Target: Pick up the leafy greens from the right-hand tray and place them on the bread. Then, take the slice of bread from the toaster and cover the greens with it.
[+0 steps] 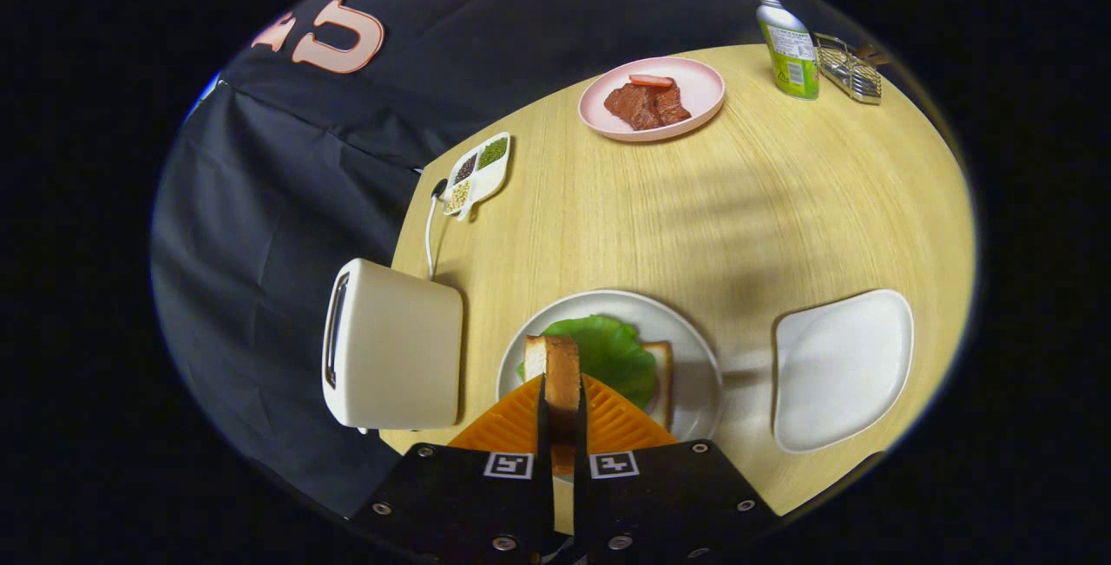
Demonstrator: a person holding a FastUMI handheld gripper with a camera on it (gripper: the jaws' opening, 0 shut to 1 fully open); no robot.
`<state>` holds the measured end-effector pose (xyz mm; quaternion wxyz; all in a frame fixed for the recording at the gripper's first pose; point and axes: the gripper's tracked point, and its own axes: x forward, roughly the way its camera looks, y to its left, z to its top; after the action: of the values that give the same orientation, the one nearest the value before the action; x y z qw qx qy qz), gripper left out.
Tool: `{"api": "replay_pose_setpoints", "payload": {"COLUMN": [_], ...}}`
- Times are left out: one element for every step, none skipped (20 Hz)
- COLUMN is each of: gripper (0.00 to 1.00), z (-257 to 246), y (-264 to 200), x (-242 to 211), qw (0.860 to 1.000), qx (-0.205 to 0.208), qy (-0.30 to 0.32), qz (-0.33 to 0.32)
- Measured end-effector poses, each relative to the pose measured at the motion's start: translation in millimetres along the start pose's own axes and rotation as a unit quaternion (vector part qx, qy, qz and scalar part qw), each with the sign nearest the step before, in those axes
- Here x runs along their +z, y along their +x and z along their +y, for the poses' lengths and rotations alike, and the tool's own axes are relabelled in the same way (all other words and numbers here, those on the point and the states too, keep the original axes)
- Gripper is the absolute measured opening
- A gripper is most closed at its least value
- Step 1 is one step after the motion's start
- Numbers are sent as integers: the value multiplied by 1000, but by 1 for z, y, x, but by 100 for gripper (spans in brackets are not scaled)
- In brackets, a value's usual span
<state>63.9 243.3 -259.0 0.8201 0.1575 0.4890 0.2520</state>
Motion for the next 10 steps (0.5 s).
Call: {"api": "replay_pose_setpoints", "payload": {"gripper": [10, 11, 12, 16, 19, 27, 30, 35, 36, 39], "z": [-3, -8, -13, -21, -28, -36, -41, -45, -50, -56], "y": [1, 2, 4, 5, 6, 8, 10, 11, 12, 12], "x": [-2, -4, -4, -5, -6, -8, -10, -11, -13, -13], "qw": [1000, 1000, 1000, 1000, 1000, 999, 999, 999, 999, 998], "qx": [2, 2, -3, -11, -19, -28, -35, -38, -45, -58], "qy": [2, 4, 5, 5, 3, 2, 3, 5, 4, -1], "qz": [3, 7, 9, 12, 14, 17, 20, 23, 26, 26]}}
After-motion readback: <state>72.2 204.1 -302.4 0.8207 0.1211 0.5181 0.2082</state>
